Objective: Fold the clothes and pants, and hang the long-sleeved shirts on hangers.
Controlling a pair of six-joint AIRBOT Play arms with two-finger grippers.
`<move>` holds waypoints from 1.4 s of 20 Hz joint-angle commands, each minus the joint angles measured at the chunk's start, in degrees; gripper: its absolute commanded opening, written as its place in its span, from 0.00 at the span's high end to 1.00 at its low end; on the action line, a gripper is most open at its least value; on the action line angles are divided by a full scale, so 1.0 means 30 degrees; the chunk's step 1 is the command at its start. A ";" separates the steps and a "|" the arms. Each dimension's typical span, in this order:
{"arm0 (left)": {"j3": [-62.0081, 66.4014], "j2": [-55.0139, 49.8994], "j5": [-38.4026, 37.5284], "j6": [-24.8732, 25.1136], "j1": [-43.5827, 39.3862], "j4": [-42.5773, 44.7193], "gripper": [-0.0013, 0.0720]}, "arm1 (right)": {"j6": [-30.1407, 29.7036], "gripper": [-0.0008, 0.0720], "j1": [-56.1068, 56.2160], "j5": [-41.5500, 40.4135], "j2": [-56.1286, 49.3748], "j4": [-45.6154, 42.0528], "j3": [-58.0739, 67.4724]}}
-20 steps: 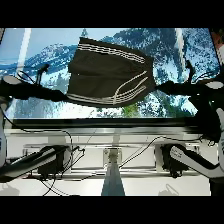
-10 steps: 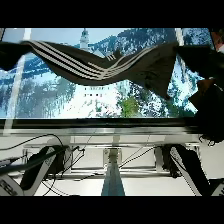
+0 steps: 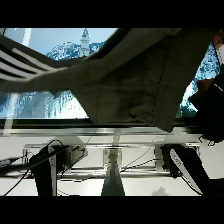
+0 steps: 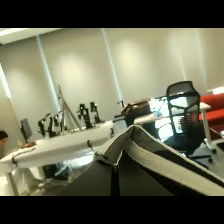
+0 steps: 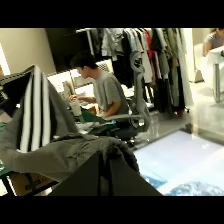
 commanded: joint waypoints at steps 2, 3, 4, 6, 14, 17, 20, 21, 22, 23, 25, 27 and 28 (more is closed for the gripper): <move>0.0007 -0.4437 -0.5049 -0.0401 -0.0211 -0.2681 0.97 | 0.4830 0.96 0.0532 -0.0860 -0.1800 -0.4707 -0.1443; 0.0007 -0.6309 -0.6339 -0.0401 -0.0940 -0.2747 0.97 | 0.4918 0.96 0.1027 -0.1129 -0.2645 -0.5479 -0.2455; 0.0007 -0.8145 -0.6863 -0.0401 -0.2040 -0.2084 0.97 | 0.4932 0.96 0.1749 -0.1494 -0.3672 -0.6426 -0.3585; 0.0007 -1.1380 -0.6288 -0.0576 -0.4801 0.1574 0.97 | 0.5253 0.95 0.3089 -0.2718 -0.5967 -0.7992 -0.5727; 0.0007 -1.6976 -0.3592 -0.5756 -0.9814 1.0083 0.97 | 0.6710 0.95 0.2164 -0.7351 -1.2254 -0.8772 -0.7198; 0.0015 -1.5744 -0.6739 -0.6870 -0.9821 1.0091 0.97 | 0.6623 0.95 0.0481 -0.5523 -1.2080 -0.9085 -0.7133; 0.0007 -1.4032 -1.2349 -0.8255 -0.9836 1.0069 0.97 | 0.5566 0.95 -0.1180 0.0007 -1.2065 -1.0440 -0.6149; 0.0000 -1.3486 -1.4163 -0.9034 -0.9930 1.0091 0.97 | 0.4903 0.95 -0.1545 0.1872 -1.2072 -1.0943 -0.5785; -0.0036 -1.2983 -1.5897 -0.9857 -0.9967 1.0083 0.97 | 0.4080 0.95 -0.1836 0.3614 -1.2072 -1.1402 -0.5479; -0.0270 -1.2517 -1.7267 -1.0805 -0.9989 1.0091 0.97 | 0.3490 0.95 -0.1967 0.4860 -1.2072 -1.1825 -0.5391; -0.1705 -1.1475 -1.9161 -1.2633 -1.0061 1.0076 0.97 | 0.3169 0.95 -0.1821 0.6623 -1.2211 -1.3486 -0.5472; -0.4517 -1.0178 -1.8826 -1.2990 -1.0236 1.0083 0.97 | 0.3169 0.96 -0.1639 0.6987 -1.2291 -1.5249 -0.6105; -0.6178 -0.9595 -1.8280 -1.2998 -1.0397 1.0069 0.97 | 0.3169 0.96 -0.1647 0.6951 -1.2291 -1.5642 -0.6579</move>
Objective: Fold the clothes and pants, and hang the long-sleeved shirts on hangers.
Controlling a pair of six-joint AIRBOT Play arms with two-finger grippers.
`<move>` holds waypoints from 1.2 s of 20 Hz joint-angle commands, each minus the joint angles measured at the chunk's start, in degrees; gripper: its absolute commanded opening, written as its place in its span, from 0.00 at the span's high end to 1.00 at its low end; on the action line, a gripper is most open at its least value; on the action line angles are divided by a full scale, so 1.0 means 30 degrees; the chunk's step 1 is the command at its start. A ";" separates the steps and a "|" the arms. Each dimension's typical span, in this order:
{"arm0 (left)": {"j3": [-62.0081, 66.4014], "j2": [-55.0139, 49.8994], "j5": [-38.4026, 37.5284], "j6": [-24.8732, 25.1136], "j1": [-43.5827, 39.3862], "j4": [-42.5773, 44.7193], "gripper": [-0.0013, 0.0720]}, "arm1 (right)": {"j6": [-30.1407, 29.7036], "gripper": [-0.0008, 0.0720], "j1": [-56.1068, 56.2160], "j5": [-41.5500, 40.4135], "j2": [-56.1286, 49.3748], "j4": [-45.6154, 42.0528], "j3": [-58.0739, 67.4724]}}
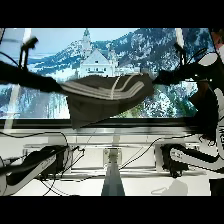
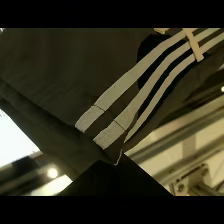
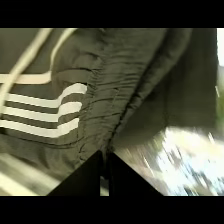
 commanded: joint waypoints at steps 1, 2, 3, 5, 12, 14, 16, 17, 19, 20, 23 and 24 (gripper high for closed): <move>-0.4889 0.2076 -0.0590 -0.1377 -0.0393 0.0029 0.97 | -0.0627 0.95 -0.0087 0.1982 -0.0073 -0.2586 -0.1027; -0.6615 0.2419 0.0364 -0.1341 -0.0532 0.0036 0.97 | -0.0648 0.95 -0.0080 0.1741 -0.0073 -0.2871 -0.1413; -0.8364 0.2616 0.1785 -0.1202 -0.0605 0.0036 0.97 | -0.0648 0.95 -0.0080 0.1195 -0.0073 -0.2871 -0.1698; -1.0928 0.2565 0.5093 -0.1239 -0.0605 -0.0131 0.97 | -0.0634 0.67 -0.0080 -0.0415 -0.0073 -0.2710 -0.1909; -1.2043 0.2310 0.8415 -0.1224 -0.0590 -0.3228 0.03 | 0.0474 0.13 -0.0240 -0.5501 -0.0321 -0.2732 -0.1727; -1.2043 0.2310 0.8444 -0.1224 -0.0590 -0.3213 0.03 | 0.1115 0.14 -0.0714 -0.5042 -0.1333 -0.2623 -0.0736; -1.2043 0.2310 0.8444 -0.1224 -0.0590 -0.3213 0.03 | 0.1115 0.14 -0.1523 -0.2878 -0.3184 -0.1865 0.1231; -1.2043 0.2310 0.8466 -0.1224 -0.0590 -0.3206 0.03 | 0.1093 0.14 -0.1916 -0.1559 -0.4197 -0.1268 0.2266; -1.2043 0.2302 0.8619 -0.1224 -0.0590 -0.3206 0.03 | 0.0845 0.13 -0.2535 0.0692 -0.6178 -0.0175 0.3832; -1.2043 0.2302 0.8721 -0.1224 -0.0590 -0.3206 0.03 | 0.0495 0.13 -0.2601 0.1392 -0.7060 0.0277 0.4233; -1.2043 0.2302 0.8845 -0.1231 -0.0590 -0.3206 0.04 | -0.1209 0.13 -0.2317 0.2040 -0.8888 0.0648 0.4299; -1.2043 0.2302 0.8852 -0.1231 -0.0590 -0.3213 0.04 | -0.1712 0.13 -0.2208 0.2047 -0.9420 0.0860 0.4299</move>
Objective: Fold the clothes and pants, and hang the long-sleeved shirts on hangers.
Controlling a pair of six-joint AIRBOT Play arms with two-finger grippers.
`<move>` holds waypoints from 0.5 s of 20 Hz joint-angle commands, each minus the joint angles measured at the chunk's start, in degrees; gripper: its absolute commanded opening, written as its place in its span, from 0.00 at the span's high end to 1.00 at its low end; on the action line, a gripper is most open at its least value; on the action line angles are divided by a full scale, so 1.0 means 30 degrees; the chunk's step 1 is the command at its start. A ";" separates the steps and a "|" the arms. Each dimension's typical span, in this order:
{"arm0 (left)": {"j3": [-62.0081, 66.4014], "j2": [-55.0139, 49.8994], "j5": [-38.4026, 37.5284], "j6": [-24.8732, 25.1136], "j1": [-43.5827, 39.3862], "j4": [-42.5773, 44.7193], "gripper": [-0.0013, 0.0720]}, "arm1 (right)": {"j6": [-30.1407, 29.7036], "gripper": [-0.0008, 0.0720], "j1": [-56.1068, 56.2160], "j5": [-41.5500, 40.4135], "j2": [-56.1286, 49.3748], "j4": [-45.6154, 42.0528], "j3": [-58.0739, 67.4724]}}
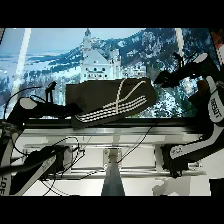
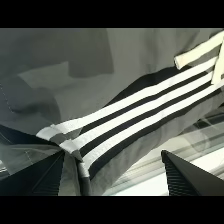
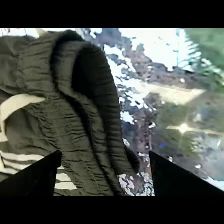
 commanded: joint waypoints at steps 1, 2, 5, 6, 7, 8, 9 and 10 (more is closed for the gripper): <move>-0.0007 0.0007 0.0219 -0.0007 -0.0007 -0.0058 0.04 | -0.1865 0.13 0.0175 0.1224 -0.2222 0.1180 0.0517; -0.0007 0.0007 0.0270 -0.0007 -0.0007 -0.0058 0.04 | -0.2331 0.13 0.0313 0.1086 -0.2667 0.1581 0.0517; -0.0007 0.0007 0.0262 -0.0007 -0.0007 -0.0058 0.04 | -0.2477 0.13 0.0780 -0.0124 -0.3512 0.2310 0.0517; -0.0007 0.0007 0.0262 -0.0007 -0.0007 -0.0058 0.04 | -0.2630 0.13 0.0991 -0.0226 -0.3650 0.2718 0.0517; -0.0007 0.0007 0.0270 -0.0007 -0.0007 -0.0058 0.04 | -0.3126 0.14 0.1180 -0.0204 -0.3687 0.3089 0.0517; -0.0007 0.0007 0.0270 -0.0007 -0.0007 -0.0051 0.04 | -0.3577 0.14 0.1472 -0.0022 -0.3687 0.3432 0.0517; -0.0007 0.0007 0.0270 -0.0007 -0.0007 -0.0051 0.04 | -0.3876 0.14 0.1792 0.0408 -0.3687 0.3694 0.0517; -0.0007 0.0007 0.0270 -0.0007 -0.0007 -0.0051 0.04 | -0.4080 0.14 0.2244 0.0991 -0.3687 0.3723 0.0517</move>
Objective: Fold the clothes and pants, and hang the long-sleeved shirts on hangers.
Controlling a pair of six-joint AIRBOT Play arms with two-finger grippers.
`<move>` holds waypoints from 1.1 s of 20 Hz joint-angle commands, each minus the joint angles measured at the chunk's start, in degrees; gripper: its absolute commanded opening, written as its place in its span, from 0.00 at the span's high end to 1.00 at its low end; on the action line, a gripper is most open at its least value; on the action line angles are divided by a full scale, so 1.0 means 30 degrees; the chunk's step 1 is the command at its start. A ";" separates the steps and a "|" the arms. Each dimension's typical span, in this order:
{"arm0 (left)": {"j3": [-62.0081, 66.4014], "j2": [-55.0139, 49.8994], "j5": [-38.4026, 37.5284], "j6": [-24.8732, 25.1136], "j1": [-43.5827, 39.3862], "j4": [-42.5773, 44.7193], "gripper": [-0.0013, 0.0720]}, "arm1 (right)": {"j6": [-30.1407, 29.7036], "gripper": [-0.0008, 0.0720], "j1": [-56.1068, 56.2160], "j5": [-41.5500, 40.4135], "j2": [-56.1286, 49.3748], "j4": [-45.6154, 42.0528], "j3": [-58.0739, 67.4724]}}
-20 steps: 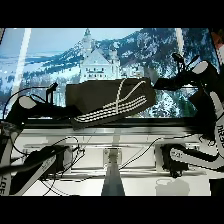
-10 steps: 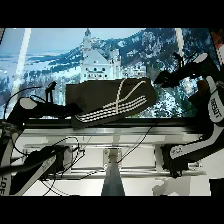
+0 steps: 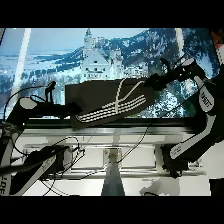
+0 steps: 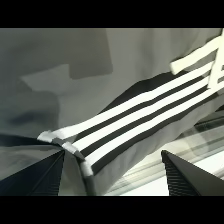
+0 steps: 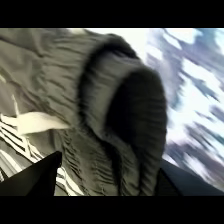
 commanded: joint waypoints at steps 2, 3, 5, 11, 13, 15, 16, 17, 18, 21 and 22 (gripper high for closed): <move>-0.0007 0.0007 0.0007 -0.0007 -0.0007 0.0007 0.04 | -0.1450 0.20 0.1902 0.1559 -0.0262 0.0415 -0.0095; -0.0007 0.0007 0.0007 -0.0007 -0.0007 0.0007 0.04 | -0.1632 0.37 0.2448 0.1581 -0.0262 0.0364 -0.0168; -0.0007 0.0007 0.0007 -0.0007 -0.0007 0.0007 0.04 | -0.1625 0.64 0.3577 0.1508 -0.0255 0.0474 -0.0175; 0.0168 0.0015 0.1457 0.0124 0.0000 0.0860 0.04 | -0.1719 0.95 0.5435 0.1260 0.0648 0.0525 0.1268; 0.0991 0.0022 0.1982 0.0692 0.0000 0.2441 0.04 | -0.0889 0.95 0.5122 0.0656 0.1719 0.0153 0.2703; 0.2397 0.0029 0.1974 0.0714 0.0000 0.4153 0.04 | 0.0175 0.95 0.4459 -0.0051 0.3053 -0.1042 0.4415; 0.3191 0.0029 0.1982 0.0714 0.0000 0.4772 0.04 | 0.0918 0.95 0.4007 -0.0248 0.3716 -0.2040 0.5348; 0.4065 0.0029 0.1989 0.0714 0.0000 0.5399 0.04 | 0.2259 0.95 0.3490 -0.0393 0.4371 -0.3497 0.6273; 0.4838 0.0029 0.1996 0.0714 0.0000 0.5887 0.04 | 0.4393 0.95 0.2849 -0.0619 0.5107 -0.5479 0.7293; 0.6419 0.0029 0.2135 0.0714 -0.0007 0.6244 0.04 | 0.9289 0.95 0.0474 -0.0087 0.7512 -1.0353 0.9836; 0.6528 0.0029 0.2317 0.0707 -0.0007 0.6244 0.04 | 1.0462 0.95 -0.0423 0.0364 0.8298 -1.1234 1.0440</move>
